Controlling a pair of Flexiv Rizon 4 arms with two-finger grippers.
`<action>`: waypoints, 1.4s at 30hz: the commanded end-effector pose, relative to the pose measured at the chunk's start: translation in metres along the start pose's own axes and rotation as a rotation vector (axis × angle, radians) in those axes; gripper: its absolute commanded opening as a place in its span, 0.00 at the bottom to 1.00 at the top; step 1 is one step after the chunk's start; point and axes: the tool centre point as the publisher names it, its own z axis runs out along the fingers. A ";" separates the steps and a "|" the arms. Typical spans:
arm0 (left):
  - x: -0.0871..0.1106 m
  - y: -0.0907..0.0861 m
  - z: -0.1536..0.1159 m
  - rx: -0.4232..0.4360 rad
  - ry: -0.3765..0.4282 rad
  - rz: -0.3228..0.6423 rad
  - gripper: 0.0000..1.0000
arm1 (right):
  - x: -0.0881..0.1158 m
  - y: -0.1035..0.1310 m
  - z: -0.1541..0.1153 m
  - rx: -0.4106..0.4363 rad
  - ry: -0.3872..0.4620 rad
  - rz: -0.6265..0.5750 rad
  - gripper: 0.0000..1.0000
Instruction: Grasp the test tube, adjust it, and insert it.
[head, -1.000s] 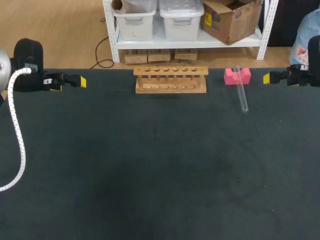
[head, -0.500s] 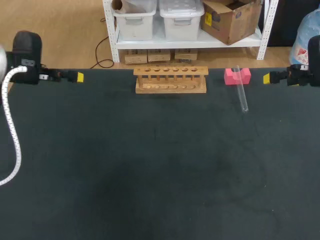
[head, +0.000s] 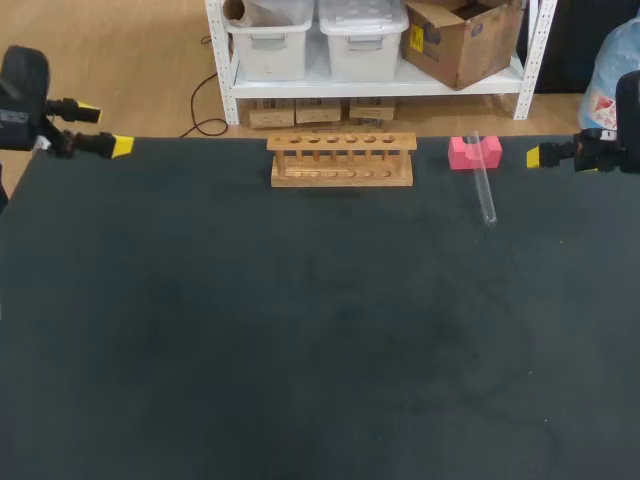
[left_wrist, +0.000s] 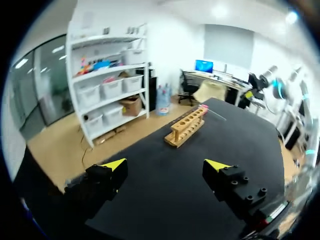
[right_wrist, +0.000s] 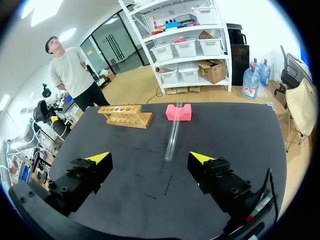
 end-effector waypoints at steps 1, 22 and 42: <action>0.004 0.019 0.021 0.347 -0.149 0.179 1.00 | 0.000 0.001 -0.002 0.006 0.000 0.000 1.00; -0.014 0.026 0.108 0.458 -0.218 0.255 1.00 | 0.000 0.001 -0.002 0.006 0.000 0.000 1.00; -0.019 0.009 0.114 0.428 -0.212 0.230 1.00 | 0.000 0.001 -0.002 0.006 0.000 0.000 1.00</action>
